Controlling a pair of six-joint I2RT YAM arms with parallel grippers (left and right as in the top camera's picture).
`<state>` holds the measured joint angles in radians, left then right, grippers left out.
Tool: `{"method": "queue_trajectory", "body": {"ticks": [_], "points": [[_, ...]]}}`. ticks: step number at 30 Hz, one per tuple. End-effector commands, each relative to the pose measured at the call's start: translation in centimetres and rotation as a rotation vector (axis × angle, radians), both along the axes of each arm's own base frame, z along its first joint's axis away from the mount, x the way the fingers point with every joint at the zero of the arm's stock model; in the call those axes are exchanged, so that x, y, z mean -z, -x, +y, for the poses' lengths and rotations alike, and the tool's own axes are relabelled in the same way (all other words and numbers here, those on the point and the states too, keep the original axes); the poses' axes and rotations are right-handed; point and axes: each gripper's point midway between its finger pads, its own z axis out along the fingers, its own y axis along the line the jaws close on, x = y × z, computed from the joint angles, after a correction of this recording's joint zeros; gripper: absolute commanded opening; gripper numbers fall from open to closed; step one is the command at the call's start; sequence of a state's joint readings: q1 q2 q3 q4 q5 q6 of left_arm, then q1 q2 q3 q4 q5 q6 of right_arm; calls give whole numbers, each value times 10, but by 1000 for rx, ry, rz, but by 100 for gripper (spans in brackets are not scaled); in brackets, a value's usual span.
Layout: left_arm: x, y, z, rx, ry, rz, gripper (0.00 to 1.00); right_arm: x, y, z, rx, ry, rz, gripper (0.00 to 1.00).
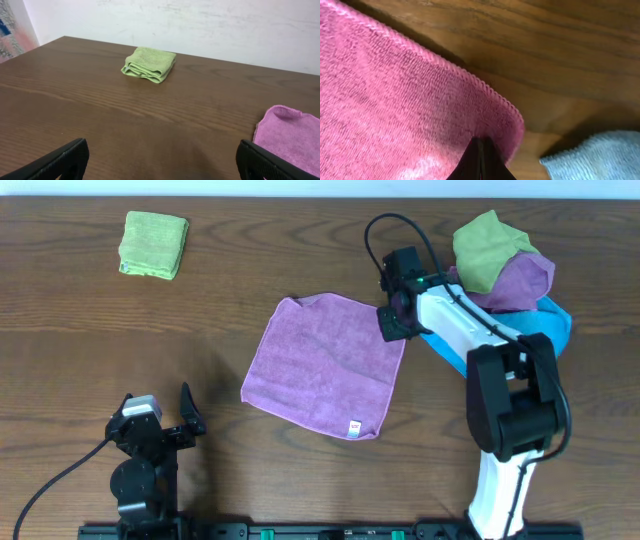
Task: Fold the cloth
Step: 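Drag the purple cloth flat and release it with the right gripper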
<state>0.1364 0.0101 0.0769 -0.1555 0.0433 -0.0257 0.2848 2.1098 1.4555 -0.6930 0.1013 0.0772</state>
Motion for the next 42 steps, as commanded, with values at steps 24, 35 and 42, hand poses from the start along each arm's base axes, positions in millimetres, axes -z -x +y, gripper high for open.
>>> {"method": "queue_trajectory", "body": {"ticks": [24,35,42], "points": [[17,0,3,-18,5,37,95,36,-92,33,2,-169,-322,1],[17,0,3,-18,5,37,96,-49,-92,68,11,-288,-317,1],[17,0,3,-18,5,37,95,-187,-94,52,-11,-182,-586,1]]}}
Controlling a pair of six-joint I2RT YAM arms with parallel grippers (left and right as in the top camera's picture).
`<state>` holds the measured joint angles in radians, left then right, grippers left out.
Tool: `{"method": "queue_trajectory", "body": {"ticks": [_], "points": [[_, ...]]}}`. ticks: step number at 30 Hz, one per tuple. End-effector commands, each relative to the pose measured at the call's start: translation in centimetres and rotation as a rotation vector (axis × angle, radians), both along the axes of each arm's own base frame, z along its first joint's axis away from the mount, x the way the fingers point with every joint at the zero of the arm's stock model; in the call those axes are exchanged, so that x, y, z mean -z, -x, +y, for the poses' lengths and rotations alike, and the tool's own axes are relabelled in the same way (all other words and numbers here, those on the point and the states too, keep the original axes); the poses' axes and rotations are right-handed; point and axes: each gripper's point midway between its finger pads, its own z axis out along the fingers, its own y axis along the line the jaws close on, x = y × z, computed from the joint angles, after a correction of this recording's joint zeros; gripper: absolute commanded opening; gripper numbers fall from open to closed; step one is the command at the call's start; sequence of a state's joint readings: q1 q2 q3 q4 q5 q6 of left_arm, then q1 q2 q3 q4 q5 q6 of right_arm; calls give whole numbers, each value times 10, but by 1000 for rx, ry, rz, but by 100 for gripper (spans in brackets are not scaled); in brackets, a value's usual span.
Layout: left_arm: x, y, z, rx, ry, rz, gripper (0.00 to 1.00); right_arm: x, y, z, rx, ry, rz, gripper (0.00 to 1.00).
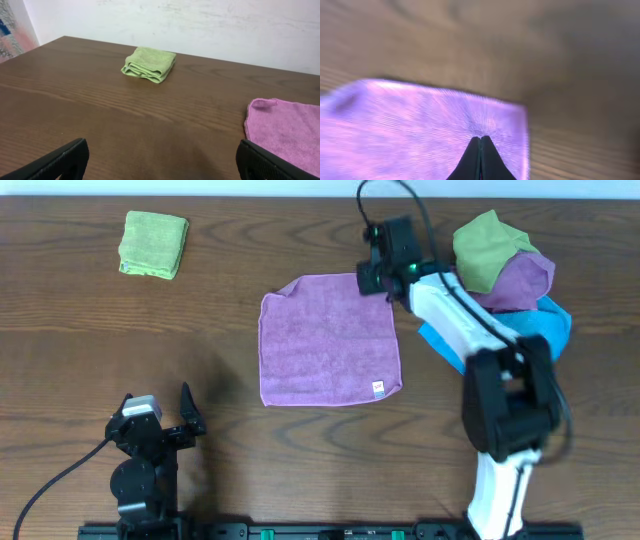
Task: Fold the cloth
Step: 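Drag the purple cloth flat and release it with the right gripper, then move both grippers down toward the near corners of the purple cloth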
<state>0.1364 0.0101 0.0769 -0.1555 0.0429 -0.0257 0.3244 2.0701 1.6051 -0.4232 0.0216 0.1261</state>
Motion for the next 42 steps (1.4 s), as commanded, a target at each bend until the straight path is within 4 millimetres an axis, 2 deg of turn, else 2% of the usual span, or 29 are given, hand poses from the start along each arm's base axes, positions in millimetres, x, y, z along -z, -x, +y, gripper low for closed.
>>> {"method": "queue_trajectory", "body": {"ticks": [1,2,5,7,10,11,13,15,17,19,21,25,27,29,30,31,32,33,36,40,42], "points": [[17,0,3,-18,6,37,95,-99,5,-17,58,47,-173,1],[17,0,3,-18,6,37,95,-111,15,-23,67,59,-168,1],[17,0,3,-18,5,37,95,-125,50,-36,74,75,-94,1],[17,0,3,-18,5,37,95,-125,90,-42,83,67,24,1],[17,0,3,-18,6,37,95,-132,140,-36,57,57,128,1],[17,0,3,-18,6,37,95,-141,163,-31,28,65,131,2],[17,0,3,-18,5,37,95,-153,189,-27,11,80,101,2],[17,0,3,-18,5,37,95,-160,225,-27,11,80,52,2],[17,0,3,-17,6,36,95,-157,259,-33,-2,52,37,1],[17,0,3,-18,5,37,95,-145,294,-46,-12,-3,30,1],[15,0,3,-18,4,29,95,-133,315,-49,-48,-74,19,1],[4,-2,3,-18,-1,-16,95,-112,338,-42,-116,-166,70,1],[1,-2,3,-18,-3,-27,95,-98,349,-38,-144,-185,145,18],[1,-3,2,-14,4,-29,95,-88,357,-33,-165,-201,203,30],[1,-3,-2,9,26,-32,95,-85,360,-31,-175,-207,225,46],[-1,-4,-7,35,41,-41,95,-84,361,-29,-184,-215,240,72],[-4,-5,-12,65,55,-54,95,-83,363,-26,-195,-224,254,91],[-7,-6,-20,112,73,-67,95,-83,364,-24,-203,-232,265,99],[-8,-4,-47,264,98,-66,96,-85,368,-16,-231,-268,282,99],[-10,0,-68,391,114,-68,95,-86,369,-14,-265,-265,276,99],[-13,0,-73,418,116,-81,95,-86,366,-16,-261,-252,259,99]]}}
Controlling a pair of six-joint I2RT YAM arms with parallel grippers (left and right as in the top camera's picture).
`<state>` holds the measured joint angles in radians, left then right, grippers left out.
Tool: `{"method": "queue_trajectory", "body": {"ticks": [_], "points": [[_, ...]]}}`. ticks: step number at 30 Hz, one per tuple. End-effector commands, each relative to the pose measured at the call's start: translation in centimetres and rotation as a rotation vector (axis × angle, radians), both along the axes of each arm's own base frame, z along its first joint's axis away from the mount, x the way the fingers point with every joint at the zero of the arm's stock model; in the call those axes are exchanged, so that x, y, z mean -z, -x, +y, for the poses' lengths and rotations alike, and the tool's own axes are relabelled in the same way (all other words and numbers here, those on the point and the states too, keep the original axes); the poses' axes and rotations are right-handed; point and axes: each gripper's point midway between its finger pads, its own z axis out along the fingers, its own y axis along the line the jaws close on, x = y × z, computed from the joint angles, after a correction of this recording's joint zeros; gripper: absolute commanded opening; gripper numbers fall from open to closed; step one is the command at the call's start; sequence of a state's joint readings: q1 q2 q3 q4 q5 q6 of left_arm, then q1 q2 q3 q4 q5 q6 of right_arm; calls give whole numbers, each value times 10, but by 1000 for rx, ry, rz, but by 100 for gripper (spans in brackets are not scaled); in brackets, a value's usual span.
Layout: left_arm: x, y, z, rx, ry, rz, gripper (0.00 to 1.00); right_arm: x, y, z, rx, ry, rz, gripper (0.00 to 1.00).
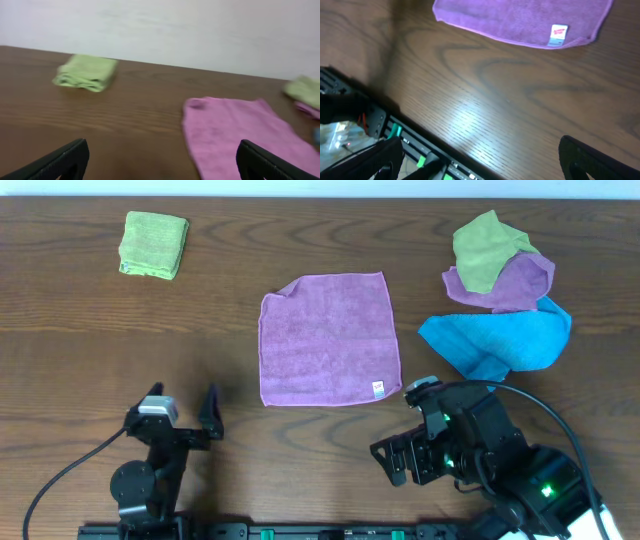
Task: Fold the cloth
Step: 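Move both grippers down toward the near corners of the purple cloth, then grasp the near left and right corners of the purple cloth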
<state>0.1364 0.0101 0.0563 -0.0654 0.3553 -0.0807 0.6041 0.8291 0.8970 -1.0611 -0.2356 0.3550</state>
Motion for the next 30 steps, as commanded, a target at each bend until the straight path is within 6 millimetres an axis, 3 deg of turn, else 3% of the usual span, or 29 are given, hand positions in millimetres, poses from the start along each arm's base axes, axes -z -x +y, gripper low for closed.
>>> {"method": "queue_trajectory", "body": {"ticks": [1,5,9,14,20,23,25,30], "points": [[-4,5,-25,143,64,-15,96,-2,-3,-1,-9,1,-20,99],[-15,10,-39,234,101,-45,95,0,-14,-12,56,56,-61,99],[-47,10,-40,242,331,-101,96,-2,-41,-17,166,67,-104,80],[-49,-1,-36,213,492,-19,95,6,-70,-21,241,25,-15,88],[-46,-32,-54,315,486,216,95,0,-108,-34,312,-67,20,89],[-30,-55,-63,385,481,393,95,-1,-115,-45,340,-61,8,81],[-9,-65,-61,373,471,516,95,3,-115,-49,349,-43,20,82],[39,-63,-68,394,507,833,95,37,-120,-48,349,-3,145,80]]}}
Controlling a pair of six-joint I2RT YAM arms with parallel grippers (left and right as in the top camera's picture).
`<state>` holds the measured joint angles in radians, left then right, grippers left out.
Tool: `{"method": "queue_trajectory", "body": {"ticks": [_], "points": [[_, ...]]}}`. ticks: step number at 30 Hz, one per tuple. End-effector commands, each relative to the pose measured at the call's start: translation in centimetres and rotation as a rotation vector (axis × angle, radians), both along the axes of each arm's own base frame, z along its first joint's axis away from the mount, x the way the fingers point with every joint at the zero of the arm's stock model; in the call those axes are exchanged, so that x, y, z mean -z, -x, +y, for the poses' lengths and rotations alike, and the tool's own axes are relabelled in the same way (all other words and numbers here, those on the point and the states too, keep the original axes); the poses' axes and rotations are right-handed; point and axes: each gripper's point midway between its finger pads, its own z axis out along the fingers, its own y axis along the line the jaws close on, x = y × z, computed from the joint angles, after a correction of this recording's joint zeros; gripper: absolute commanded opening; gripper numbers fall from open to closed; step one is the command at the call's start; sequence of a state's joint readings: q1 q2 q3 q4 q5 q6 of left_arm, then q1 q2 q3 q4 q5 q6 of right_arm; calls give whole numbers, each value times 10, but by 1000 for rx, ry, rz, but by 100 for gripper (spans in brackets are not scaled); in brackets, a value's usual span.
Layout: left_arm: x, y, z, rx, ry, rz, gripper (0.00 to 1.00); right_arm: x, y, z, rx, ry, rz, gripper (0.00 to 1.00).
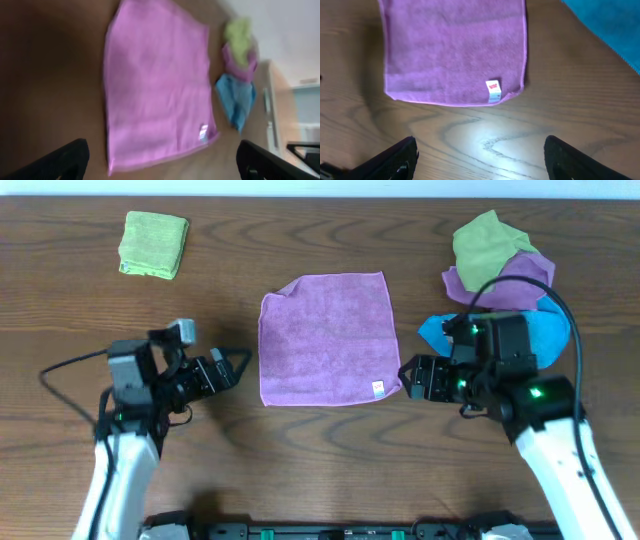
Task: Fold the cloth
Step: 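Grasp the near left and right corners of the purple cloth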
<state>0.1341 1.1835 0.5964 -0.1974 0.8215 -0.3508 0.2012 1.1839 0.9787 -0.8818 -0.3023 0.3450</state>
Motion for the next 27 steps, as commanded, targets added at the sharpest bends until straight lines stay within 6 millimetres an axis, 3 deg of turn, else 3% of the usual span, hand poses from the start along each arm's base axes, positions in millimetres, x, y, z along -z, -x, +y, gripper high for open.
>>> {"method": "queue_trajectory", "body": {"ticks": [1,5,8,12,16,19,23,27], "points": [[1,-3,-8,89,8,30,96,18,-7,0,-11,7,67,78],[6,10,-20,129,86,137,96,48,-15,-10,10,41,156,75],[-1,21,-46,228,126,134,97,59,-23,-20,-2,38,166,75],[31,33,-61,221,-89,222,98,62,-32,-40,-5,51,139,75],[48,33,-58,140,-250,259,98,58,-35,-50,-10,0,119,72],[54,27,-44,82,-314,261,99,57,-41,-41,-29,-96,107,69],[57,21,-30,29,-357,262,99,68,-45,-22,-66,-224,151,66],[66,23,-29,31,-364,295,98,89,-38,-16,-70,-260,245,61]]}}
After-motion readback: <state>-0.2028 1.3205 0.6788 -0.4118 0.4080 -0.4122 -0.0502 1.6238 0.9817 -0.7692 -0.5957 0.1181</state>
